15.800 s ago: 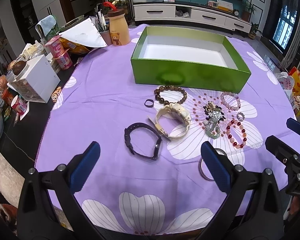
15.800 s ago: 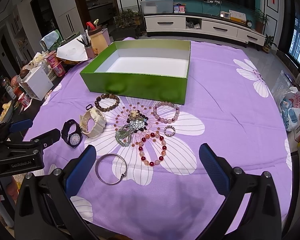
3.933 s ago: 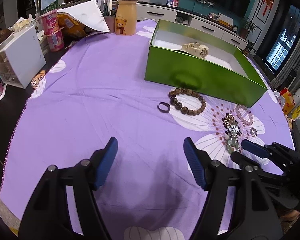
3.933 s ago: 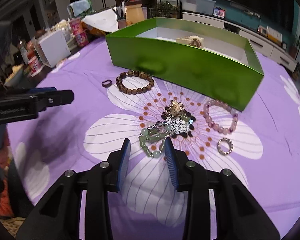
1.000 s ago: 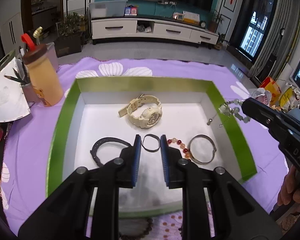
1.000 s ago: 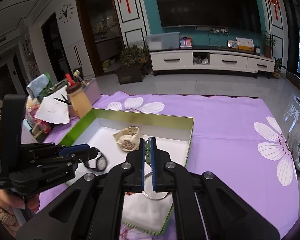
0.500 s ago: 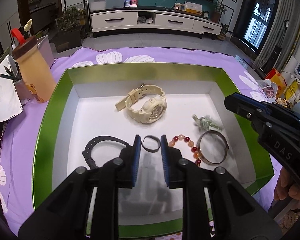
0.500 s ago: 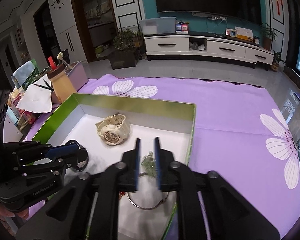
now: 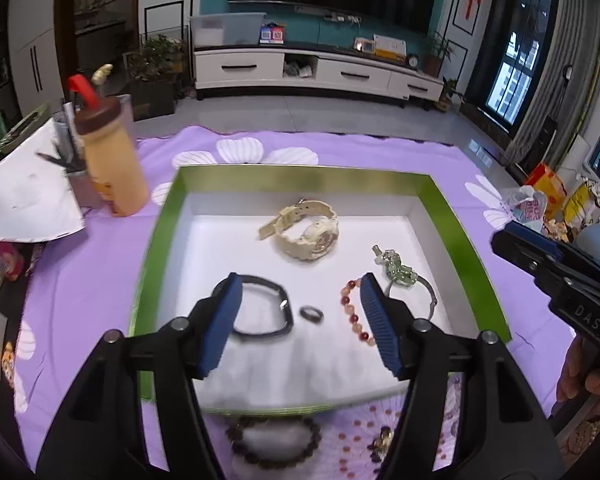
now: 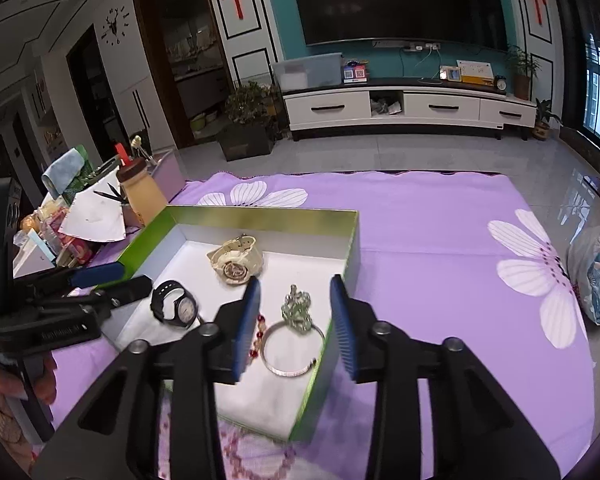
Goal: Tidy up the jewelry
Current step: 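Carry the ring and jade pendant into the green box and open both tools, then grasp the jeweled ring with the right tool while the left tool reaches the black-and-white pendant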
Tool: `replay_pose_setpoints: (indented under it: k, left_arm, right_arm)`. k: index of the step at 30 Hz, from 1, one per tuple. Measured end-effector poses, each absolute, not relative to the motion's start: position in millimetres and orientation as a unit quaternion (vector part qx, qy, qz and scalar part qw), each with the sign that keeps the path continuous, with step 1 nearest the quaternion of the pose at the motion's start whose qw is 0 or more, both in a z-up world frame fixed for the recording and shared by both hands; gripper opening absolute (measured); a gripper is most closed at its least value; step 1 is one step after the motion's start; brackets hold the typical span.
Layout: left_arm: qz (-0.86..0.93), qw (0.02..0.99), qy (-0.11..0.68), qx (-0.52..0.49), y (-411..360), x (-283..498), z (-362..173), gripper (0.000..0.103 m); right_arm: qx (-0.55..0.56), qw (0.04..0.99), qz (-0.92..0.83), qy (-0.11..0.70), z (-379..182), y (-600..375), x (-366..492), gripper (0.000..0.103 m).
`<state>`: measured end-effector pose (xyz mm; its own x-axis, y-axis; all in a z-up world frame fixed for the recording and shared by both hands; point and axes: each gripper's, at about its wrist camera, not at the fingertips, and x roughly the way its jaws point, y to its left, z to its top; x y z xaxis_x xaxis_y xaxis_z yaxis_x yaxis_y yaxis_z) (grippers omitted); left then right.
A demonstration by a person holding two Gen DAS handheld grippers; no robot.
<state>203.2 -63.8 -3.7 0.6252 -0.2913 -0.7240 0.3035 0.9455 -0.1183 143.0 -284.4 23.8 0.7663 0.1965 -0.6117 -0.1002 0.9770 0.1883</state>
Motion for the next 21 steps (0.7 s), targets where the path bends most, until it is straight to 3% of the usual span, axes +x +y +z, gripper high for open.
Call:
replay_pose_setpoints:
  k: [1,5,21]
  left_arm:
    - [-0.161,0.903,0.397,0.002,-58,198,-2,0.072]
    - [-0.149,0.91,0.387,-0.011,-37,172,4,0.075]
    - [-0.11,0.899,0.419,-0.061,30,91,-27,0.075]
  right_arm:
    - [0.073,0.938,0.078,0.331,25,-286,139,0.043]
    - [0.075,0.938,0.076,0.331,29,-291,114,0.044]
    - [0.077,0.919,0.095,0.375,5,-275,33,0.045]
